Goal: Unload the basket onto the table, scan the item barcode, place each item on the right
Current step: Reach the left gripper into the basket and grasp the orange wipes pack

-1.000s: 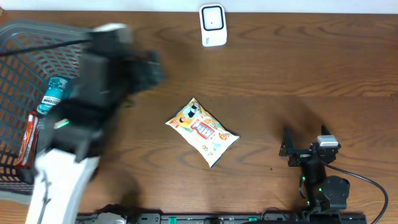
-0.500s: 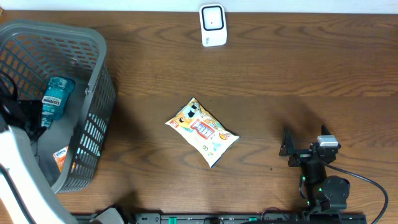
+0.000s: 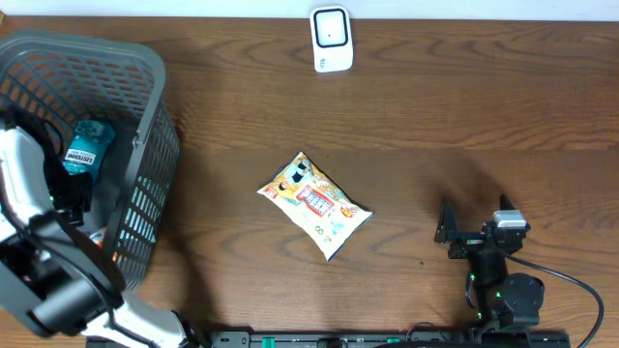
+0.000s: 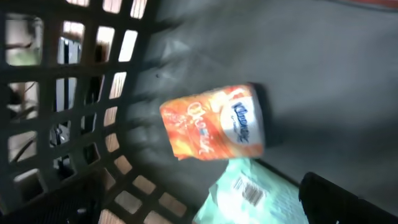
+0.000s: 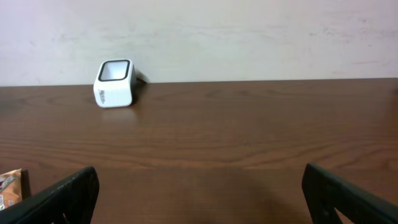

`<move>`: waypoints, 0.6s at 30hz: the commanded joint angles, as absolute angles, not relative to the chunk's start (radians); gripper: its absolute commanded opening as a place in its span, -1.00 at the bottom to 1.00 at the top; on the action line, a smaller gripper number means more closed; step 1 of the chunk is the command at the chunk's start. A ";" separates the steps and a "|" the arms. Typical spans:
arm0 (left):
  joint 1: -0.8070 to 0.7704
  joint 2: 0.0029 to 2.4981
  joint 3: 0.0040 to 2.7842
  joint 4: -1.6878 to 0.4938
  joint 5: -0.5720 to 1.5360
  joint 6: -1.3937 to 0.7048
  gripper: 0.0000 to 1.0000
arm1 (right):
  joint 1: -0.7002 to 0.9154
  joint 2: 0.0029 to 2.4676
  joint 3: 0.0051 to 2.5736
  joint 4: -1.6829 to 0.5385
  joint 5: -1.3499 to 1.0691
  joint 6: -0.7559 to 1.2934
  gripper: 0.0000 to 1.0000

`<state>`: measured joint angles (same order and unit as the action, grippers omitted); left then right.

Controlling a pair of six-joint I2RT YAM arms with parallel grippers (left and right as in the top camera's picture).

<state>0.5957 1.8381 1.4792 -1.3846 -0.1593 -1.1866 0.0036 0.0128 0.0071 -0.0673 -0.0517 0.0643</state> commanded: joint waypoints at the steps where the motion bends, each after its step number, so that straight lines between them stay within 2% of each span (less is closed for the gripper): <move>1: 0.600 1.904 1.477 -1.382 -0.166 -1.263 1.00 | -0.001 0.011 0.006 -0.071 -0.051 0.063 0.99; 9: 0.600 1.989 1.464 -1.354 -0.170 -1.347 1.00 | -0.001 0.011 0.006 -0.071 -0.051 0.063 0.99; 18: 0.609 1.999 1.284 -1.109 -0.189 -1.348 1.00 | -0.001 0.011 0.006 -0.071 -0.051 0.063 0.99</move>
